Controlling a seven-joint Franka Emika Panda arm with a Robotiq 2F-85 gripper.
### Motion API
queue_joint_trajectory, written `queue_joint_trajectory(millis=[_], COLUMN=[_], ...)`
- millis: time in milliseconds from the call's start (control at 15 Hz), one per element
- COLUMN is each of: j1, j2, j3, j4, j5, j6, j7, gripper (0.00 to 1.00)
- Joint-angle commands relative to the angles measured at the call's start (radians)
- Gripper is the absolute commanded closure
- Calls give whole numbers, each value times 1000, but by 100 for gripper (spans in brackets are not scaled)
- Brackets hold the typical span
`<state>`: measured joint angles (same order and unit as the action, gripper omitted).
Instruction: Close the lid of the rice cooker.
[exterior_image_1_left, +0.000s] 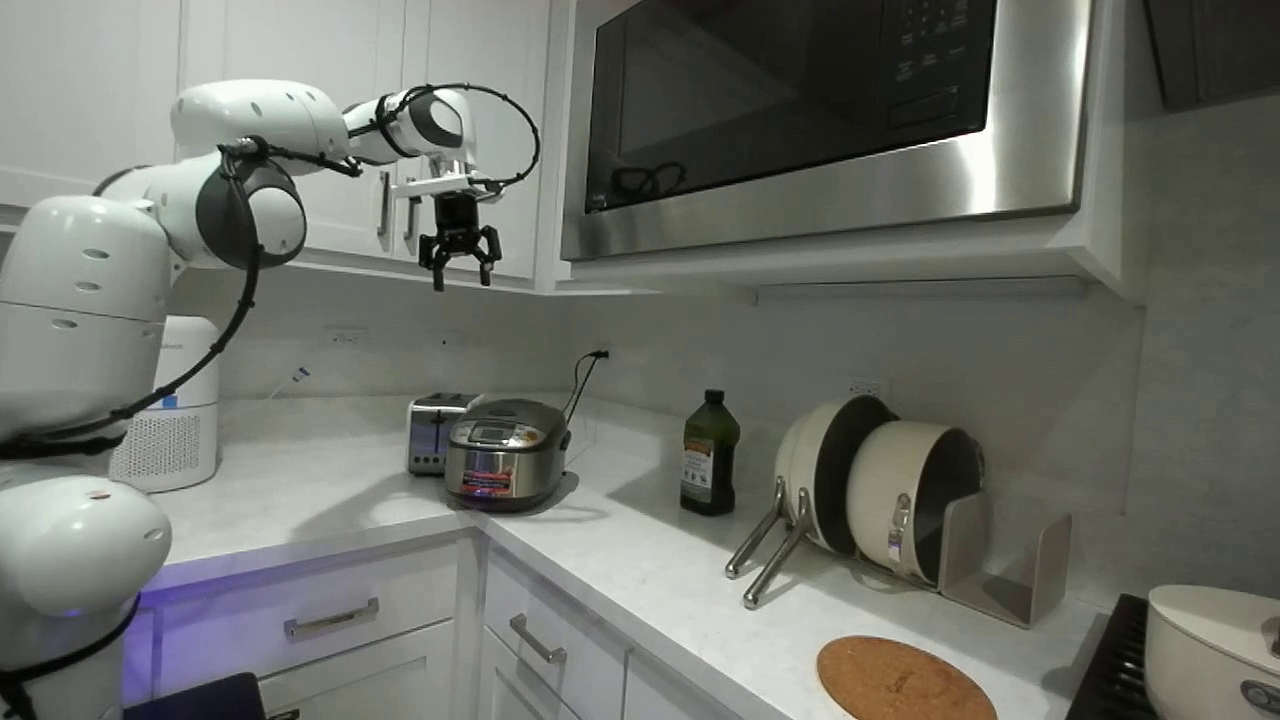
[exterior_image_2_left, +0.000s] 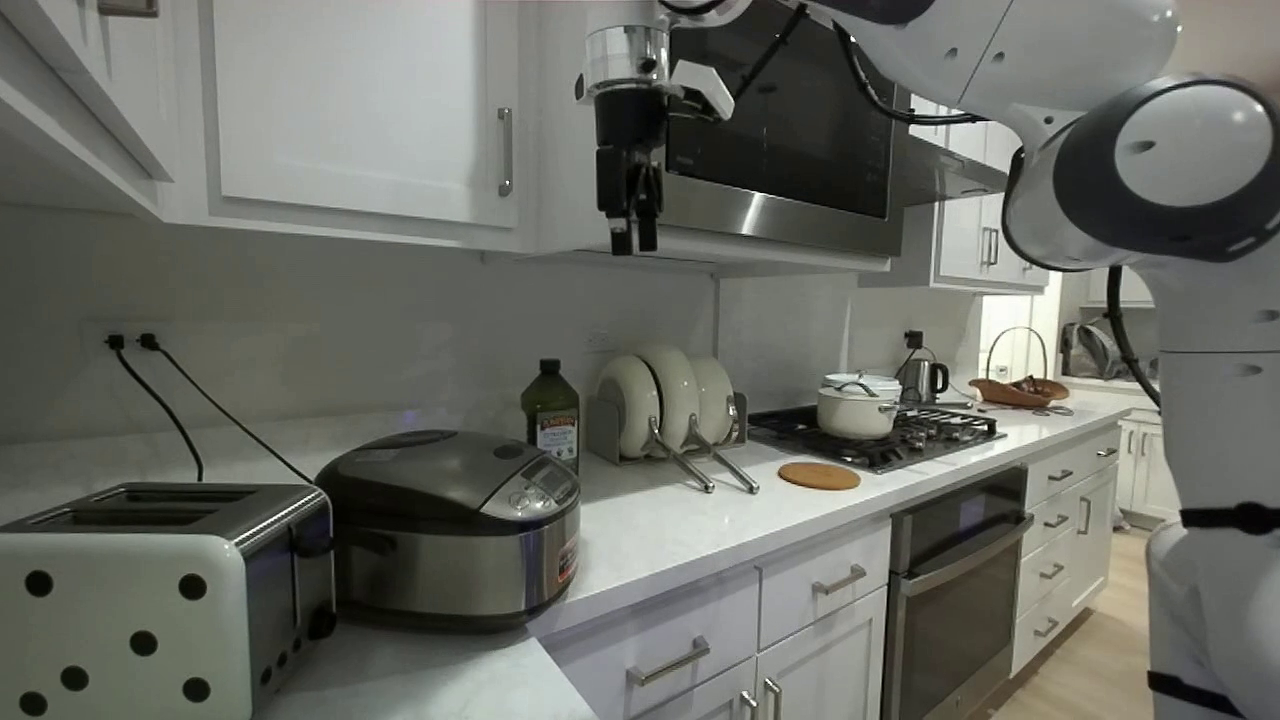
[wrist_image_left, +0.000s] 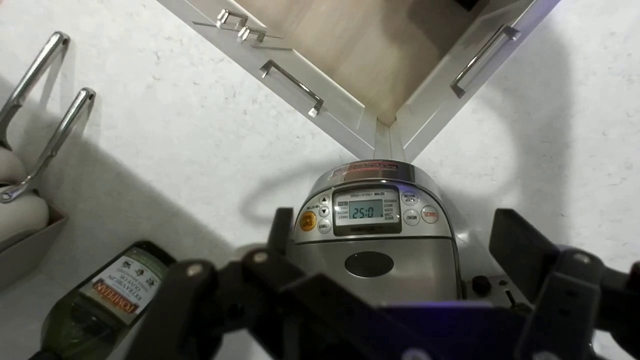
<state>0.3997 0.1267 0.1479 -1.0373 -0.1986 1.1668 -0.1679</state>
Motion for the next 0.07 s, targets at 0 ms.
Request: queue_joint_trajectory(millis=[0], j1=[0], j2=[4], j3=[0], j4=[0], j5=[0], j6=[0], j7=[0], gripper=[0])
